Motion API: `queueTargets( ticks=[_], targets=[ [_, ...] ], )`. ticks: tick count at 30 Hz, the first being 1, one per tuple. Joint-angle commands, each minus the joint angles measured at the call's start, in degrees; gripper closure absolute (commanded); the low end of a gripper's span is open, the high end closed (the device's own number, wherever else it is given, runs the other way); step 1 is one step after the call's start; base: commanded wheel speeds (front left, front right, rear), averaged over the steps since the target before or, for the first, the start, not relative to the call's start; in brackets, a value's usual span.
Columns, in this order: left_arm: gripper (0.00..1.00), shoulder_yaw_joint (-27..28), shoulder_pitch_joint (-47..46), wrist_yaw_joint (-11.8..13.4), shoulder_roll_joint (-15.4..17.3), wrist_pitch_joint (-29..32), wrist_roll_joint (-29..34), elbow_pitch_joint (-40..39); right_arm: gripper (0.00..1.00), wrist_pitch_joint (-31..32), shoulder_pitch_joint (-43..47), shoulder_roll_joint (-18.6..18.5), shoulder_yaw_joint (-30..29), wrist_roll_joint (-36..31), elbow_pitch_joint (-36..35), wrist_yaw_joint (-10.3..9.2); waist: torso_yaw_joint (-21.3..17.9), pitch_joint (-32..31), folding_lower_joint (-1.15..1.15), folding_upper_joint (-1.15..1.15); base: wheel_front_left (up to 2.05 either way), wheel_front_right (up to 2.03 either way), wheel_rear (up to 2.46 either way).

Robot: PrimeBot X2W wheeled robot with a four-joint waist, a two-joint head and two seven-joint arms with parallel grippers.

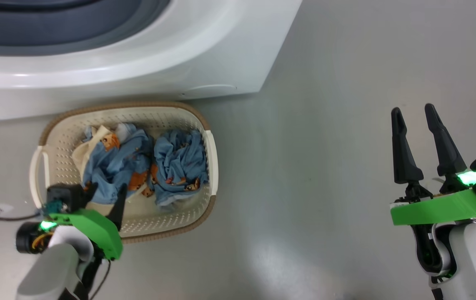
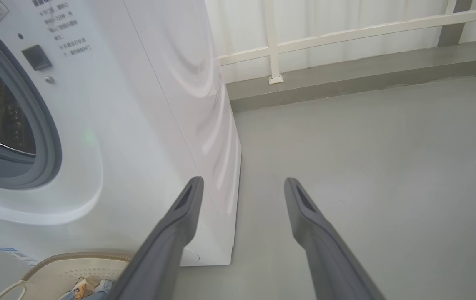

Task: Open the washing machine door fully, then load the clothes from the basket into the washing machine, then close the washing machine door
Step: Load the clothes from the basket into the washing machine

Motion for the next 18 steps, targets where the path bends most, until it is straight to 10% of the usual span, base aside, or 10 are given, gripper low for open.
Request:
queueTargets(
  ticks=[1,18],
  targets=[
    [0.00,1.00,-0.51,0.03,2.44,0.15,-0.50,0.32,0.00,-0.45,-0.14,0.03,1.39,-0.45,-1.58,0.32,-0.81,1.87,0.00,0.00,0.00,0.00,0.00],
    [0.00,-3.22,-9.58,0.37,6.07,5.28,-1.19,7.11,0.00,-0.45,-4.48,1.29,2.33,-0.81,-3.19,0.32,-3.17,9.77,0.00,0.00,0.00,0.00,0.00]
  ],
)
